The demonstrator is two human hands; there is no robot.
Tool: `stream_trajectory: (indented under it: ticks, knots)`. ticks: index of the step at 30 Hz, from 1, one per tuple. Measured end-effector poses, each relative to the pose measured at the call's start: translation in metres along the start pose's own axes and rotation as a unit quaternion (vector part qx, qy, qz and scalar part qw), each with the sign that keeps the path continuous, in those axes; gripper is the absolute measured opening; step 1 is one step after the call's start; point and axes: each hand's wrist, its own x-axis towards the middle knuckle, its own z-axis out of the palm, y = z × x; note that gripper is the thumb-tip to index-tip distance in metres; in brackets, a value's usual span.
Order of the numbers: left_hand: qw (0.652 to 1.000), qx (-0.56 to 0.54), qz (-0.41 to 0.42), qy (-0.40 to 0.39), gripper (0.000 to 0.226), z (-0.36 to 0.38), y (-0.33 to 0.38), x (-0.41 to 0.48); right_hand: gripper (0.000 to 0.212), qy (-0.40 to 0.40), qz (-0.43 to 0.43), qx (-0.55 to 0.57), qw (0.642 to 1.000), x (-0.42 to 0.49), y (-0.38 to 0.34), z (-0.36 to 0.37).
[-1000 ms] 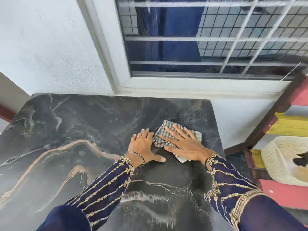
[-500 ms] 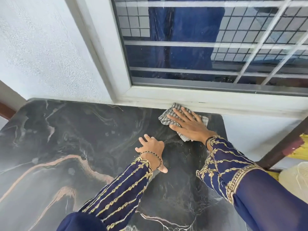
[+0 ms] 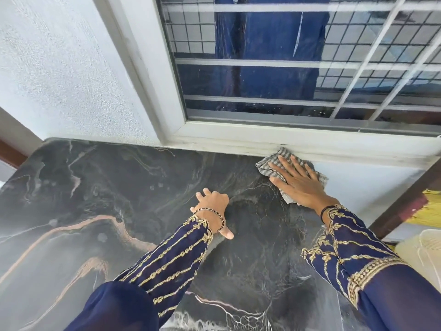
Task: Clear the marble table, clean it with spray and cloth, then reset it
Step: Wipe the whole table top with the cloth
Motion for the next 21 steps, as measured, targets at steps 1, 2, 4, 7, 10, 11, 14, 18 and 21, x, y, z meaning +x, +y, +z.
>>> stream_trajectory:
  ticks: [1, 2, 4, 7, 10, 11, 14, 18, 21]
  knots:
    - [1.000, -0.005, 0.000, 0.005, 0.107, 0.000, -0.001, 0.000, 0.062, 0.001, 0.007, 0.001, 1.000, -0.001, 0.002, -0.001]
    - [1.000, -0.012, -0.003, 0.008, 0.106, 0.000, -0.001, -0.001, 0.062, 0.002, 0.015, 0.003, 1.000, -0.002, 0.002, 0.001]
    - [0.999, -0.035, -0.015, 0.014, 0.105, -0.001, 0.000, -0.003, 0.063, 0.007, 0.031, 0.007, 0.999, -0.003, -0.003, 0.003]
    - [0.998, -0.055, -0.024, 0.024, 0.100, -0.001, 0.001, -0.007, 0.060, 0.014, 0.060, 0.004, 0.998, -0.013, -0.009, 0.011]
    - [0.997, -0.071, -0.024, 0.034, 0.091, 0.000, -0.001, -0.009, 0.060, 0.021, 0.073, 0.000, 0.997, -0.028, -0.013, 0.015]
    - [0.996, -0.080, -0.024, 0.032, 0.090, 0.000, -0.001, -0.009, 0.059, 0.023, 0.076, -0.001, 0.997, -0.034, -0.015, 0.017]
    - [0.993, -0.106, -0.020, 0.056, 0.086, 0.004, -0.002, -0.015, 0.054, 0.031, 0.083, -0.003, 0.996, -0.058, -0.020, 0.027]
    - [0.981, -0.144, 0.000, 0.128, 0.080, 0.013, -0.013, -0.033, 0.053, 0.029, 0.088, 0.000, 0.996, -0.097, -0.035, 0.044]
    - [0.954, -0.216, 0.028, 0.206, 0.053, 0.040, -0.017, -0.058, 0.055, 0.028, 0.087, -0.005, 0.996, -0.130, -0.047, 0.058]
